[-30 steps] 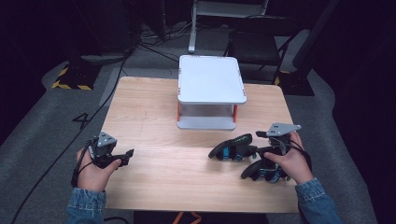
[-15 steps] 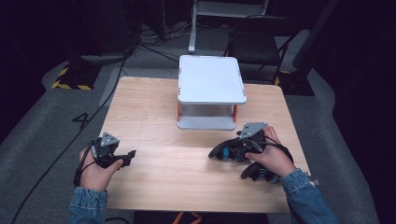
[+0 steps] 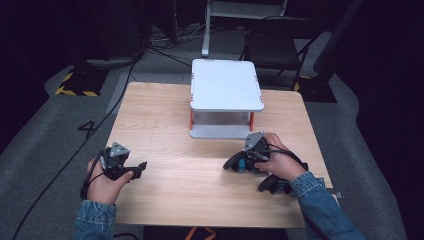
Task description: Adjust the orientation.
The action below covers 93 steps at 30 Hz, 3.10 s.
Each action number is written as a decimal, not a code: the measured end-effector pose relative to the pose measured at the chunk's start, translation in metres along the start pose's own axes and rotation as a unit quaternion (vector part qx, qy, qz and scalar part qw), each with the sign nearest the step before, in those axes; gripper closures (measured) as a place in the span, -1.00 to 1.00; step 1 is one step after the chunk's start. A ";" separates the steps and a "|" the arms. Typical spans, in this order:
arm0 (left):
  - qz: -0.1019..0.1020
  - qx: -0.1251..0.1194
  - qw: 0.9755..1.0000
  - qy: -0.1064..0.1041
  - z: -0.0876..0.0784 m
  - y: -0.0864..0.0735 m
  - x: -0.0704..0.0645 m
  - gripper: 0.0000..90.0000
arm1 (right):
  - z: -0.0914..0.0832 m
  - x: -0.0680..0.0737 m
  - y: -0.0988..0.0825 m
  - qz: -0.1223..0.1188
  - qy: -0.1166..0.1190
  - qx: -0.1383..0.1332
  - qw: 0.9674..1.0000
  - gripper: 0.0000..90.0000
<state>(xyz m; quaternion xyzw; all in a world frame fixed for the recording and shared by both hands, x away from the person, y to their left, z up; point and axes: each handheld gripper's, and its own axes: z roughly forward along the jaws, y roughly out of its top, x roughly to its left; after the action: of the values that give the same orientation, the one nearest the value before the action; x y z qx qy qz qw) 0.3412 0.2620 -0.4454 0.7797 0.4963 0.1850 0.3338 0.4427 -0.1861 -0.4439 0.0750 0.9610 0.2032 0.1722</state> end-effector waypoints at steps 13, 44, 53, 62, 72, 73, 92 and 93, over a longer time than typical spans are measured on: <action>-0.004 0.000 1.000 0.000 0.002 -0.001 0.002 -0.43 | -0.012 0.001 0.016 0.035 0.029 -0.032 0.998 0.44; 0.003 0.010 1.000 -0.007 0.006 -0.002 0.000 -0.43 | 0.024 0.028 0.075 0.200 0.051 -0.069 0.976 -0.28; -0.001 0.012 1.000 -0.012 0.009 -0.004 0.000 -0.43 | 0.015 0.006 0.058 0.251 0.006 -0.080 0.965 -0.30; 0.000 0.012 1.000 -0.013 0.010 -0.003 -0.001 -0.43 | 0.013 -0.006 0.041 0.270 -0.036 -0.073 0.960 -0.24; -0.004 0.012 1.000 -0.012 0.010 -0.004 0.000 -0.43 | 0.005 -0.017 0.016 0.288 -0.065 -0.049 0.954 -0.12; -0.003 0.013 1.000 -0.012 0.010 -0.004 0.000 -0.43 | 0.005 -0.018 0.013 0.282 -0.072 -0.036 0.956 -0.11; -0.002 0.016 1.000 -0.017 0.015 -0.002 -0.003 -0.44 | -0.034 -0.020 -0.005 0.260 -0.091 -0.040 0.960 -0.19; 0.001 0.018 1.000 -0.017 0.015 -0.001 -0.003 -0.44 | -0.036 -0.016 -0.002 0.246 -0.085 -0.041 0.965 -0.19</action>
<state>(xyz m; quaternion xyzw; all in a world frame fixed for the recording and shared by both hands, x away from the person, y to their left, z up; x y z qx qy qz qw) 0.3484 0.2546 -0.4569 0.7891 0.4931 0.1635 0.3279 0.4446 -0.2044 -0.4083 0.3186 0.8858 0.2711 0.2006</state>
